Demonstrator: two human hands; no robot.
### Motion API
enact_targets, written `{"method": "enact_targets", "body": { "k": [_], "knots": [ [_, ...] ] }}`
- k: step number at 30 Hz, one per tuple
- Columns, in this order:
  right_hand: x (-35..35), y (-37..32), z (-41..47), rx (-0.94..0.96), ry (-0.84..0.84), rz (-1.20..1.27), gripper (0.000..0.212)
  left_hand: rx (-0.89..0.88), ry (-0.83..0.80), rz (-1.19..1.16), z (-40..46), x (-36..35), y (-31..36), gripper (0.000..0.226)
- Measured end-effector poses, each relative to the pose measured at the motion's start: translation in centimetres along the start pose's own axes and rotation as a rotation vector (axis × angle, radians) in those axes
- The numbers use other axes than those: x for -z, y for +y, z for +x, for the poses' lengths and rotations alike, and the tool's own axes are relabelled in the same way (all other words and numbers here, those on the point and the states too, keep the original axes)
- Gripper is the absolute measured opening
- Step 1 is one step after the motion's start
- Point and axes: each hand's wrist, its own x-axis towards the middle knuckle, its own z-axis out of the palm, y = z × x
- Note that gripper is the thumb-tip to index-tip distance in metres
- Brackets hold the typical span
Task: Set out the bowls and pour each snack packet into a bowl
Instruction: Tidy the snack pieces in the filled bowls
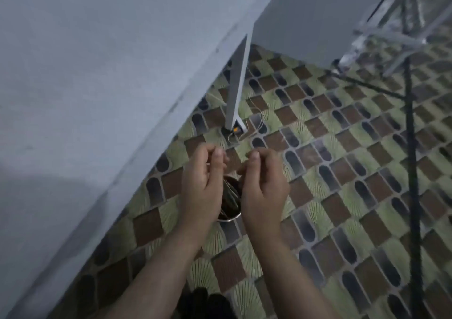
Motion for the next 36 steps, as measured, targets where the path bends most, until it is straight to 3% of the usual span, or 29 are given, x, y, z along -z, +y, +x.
{"method": "enact_targets", "body": {
  "k": [5, 9, 16, 21, 25, 30, 36],
  "knots": [
    [0.9, -14.7, 1.0, 0.248, -0.161, 0.264, 0.02, -0.155, 0.231, 0.004, 0.6, 7.9, 11.8, 0.017],
    [-1.9, -23.9, -1.1, 0.386, -0.373, 0.401, 0.019, -0.189, 0.484, 0.063, -1.0, 17.0, 16.9, 0.017],
    [-9.0, -35.4, -11.2, 0.612, -0.857, 0.489, 0.016, -0.234, 0.956, 0.322, -11.4, 33.6, 19.7, 0.027],
    [-14.3, -40.1, -20.8, 0.783, -1.171, 0.467, 0.015, -0.141, 1.212, 0.498, -21.4, 43.5, 19.3, 0.023],
    [-18.7, -42.8, -27.9, 0.86, -1.296, 0.408, 0.012, 0.086, 1.266, 0.63, -27.4, 50.8, 18.4, 0.021],
    [-24.1, -45.2, -34.1, 0.957, -1.463, 0.162, 0.013, 0.381, 1.236, 0.722, -31.7, 57.9, 16.4, 0.006],
    [-31.4, -46.6, -39.9, 1.007, -1.545, -0.201, 0.021, 0.726, 0.915, 0.878, -32.7, 66.5, 11.7, 0.013]
  ]
}}
